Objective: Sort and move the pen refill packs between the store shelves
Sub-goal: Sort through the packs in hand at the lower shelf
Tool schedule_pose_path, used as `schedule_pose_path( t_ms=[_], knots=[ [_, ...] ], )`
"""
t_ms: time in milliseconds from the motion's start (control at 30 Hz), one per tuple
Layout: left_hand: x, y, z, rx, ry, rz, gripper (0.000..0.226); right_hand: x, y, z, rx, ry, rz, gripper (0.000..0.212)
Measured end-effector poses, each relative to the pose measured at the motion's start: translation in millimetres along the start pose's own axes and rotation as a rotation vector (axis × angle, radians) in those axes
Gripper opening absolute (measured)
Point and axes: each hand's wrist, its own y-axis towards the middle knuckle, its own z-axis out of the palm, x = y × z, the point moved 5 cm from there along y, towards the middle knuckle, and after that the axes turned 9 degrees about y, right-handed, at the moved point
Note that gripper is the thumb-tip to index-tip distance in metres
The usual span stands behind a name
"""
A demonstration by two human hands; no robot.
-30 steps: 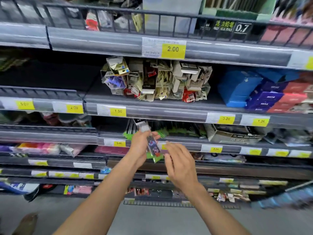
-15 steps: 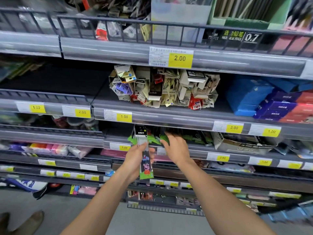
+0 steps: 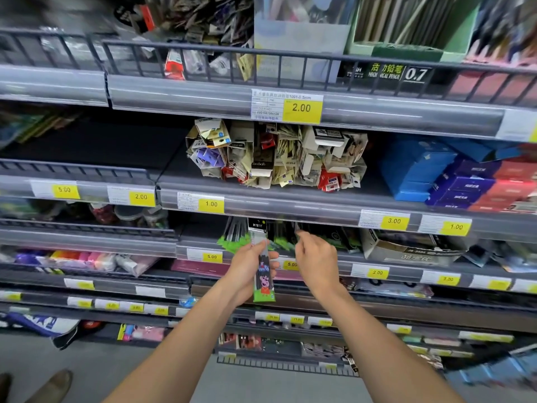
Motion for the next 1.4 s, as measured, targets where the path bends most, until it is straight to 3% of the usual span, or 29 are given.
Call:
schedule_pose_path(
  t_ms=[133,200,267,367,433,567,633,700,800,867,1067,1267,1400],
  knots=[
    [3.7,0.2,10.8,-0.011,-0.041,-0.026,0.033,5.4,-14.0,-13.0,-0.034,-0.028,-0.015,0.032],
    [6.0,1.1,14.5,-0.010,-0.076,-0.033,0.034,12.7,-26.5,-19.2,-0.102,-0.034,-0.041,0.026],
    [6.5,0.6,19.6,0.035,-0.164,-0.043,0.043,26.4,-45.1,-20.4,-0.133,0.000,-0.135,0.015],
    [2.4,-3.4,23.1,0.145,-0.322,-0.083,0.060,49.8,-72.2,-16.0,-0.124,0.010,-0.362,0.013],
    [0.2,-6.1,20.1,0.160,-0.312,-0.091,0.061,52.6,-78.2,-14.3,-0.082,0.108,-0.400,0.016],
    [0.1,-9.0,2.5,0.059,-0.273,-0.040,0.032,32.0,-64.2,-16.6,-0.032,0.318,-0.221,0.030],
    [2.1,-8.4,-10.8,0.006,-0.273,-0.016,0.034,12.7,-43.8,-13.6,-0.010,0.223,-0.046,0.030],
    [5.8,-9.6,-20.1,0.009,-0.265,-0.023,0.030,-5.0,-22.2,1.5,0.172,0.056,0.090,0.041],
    [15.5,-9.5,-29.6,0.007,-0.244,-0.056,0.026,-18.5,-2.0,27.8,0.441,-0.129,0.186,0.065],
    [21.0,-8.4,-34.3,-0.005,-0.229,-0.067,0.028,-18.6,2.6,41.0,0.499,-0.203,0.180,0.060],
    [25.7,-9.9,-39.3,-0.003,-0.207,-0.088,0.033,-9.3,1.7,35.3,0.260,-0.207,0.123,0.023],
    [25.2,-6.3,-31.9,0.018,-0.240,-0.097,0.032,-0.4,3.2,10.1,0.072,-0.146,0.097,0.018],
    [24.6,0.8,-16.7,0.019,-0.252,-0.112,0.030,20.1,-26.7,-6.5,-0.149,-0.093,-0.146,0.013]
  ],
)
